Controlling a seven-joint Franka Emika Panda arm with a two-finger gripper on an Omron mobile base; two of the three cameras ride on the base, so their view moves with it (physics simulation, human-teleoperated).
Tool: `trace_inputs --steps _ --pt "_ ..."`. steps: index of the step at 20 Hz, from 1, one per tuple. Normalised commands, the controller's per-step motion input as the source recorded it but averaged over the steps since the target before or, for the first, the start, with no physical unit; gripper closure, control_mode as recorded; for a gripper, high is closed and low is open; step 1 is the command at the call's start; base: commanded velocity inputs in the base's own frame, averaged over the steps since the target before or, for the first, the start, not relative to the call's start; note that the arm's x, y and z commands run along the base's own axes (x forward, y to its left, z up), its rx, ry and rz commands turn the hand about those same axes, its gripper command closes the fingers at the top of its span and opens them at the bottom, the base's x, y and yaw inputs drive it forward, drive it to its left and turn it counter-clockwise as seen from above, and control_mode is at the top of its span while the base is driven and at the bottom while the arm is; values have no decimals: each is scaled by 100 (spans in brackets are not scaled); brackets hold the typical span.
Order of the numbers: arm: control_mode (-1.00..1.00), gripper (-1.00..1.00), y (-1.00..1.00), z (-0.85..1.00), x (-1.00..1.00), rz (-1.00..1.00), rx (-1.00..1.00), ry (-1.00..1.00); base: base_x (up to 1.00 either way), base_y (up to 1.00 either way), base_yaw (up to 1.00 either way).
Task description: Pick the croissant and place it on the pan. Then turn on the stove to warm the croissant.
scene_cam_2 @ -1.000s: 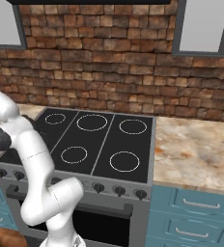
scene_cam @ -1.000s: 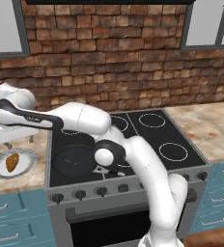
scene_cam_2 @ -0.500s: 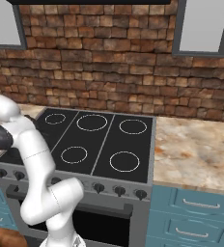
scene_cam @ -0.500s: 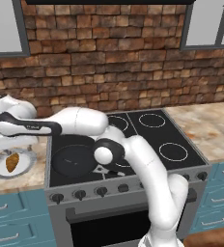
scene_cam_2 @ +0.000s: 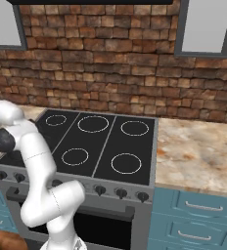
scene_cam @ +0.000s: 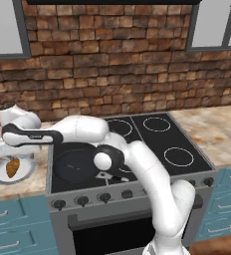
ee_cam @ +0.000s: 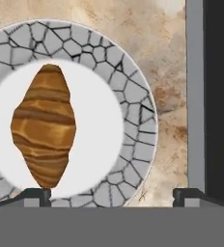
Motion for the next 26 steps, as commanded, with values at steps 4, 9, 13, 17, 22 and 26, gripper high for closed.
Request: trace_inputs --steps 4,9,13,17,22,26 --pt "-100 -100 42 -37 68 -5 0 0 0 0 0" --pt "-100 -100 60 -8 21 -2 0 -1 0 0 0" --pt "-100 -100 97 11 0 0 0 -2 0 0 0" --pt "-100 -100 87 1 2 0 0 0 0 0 0" --pt "-100 100 70 4 7 0 0 0 0 0 0" --pt "-100 100 7 91 4 -3 3 -7 0 0 0"
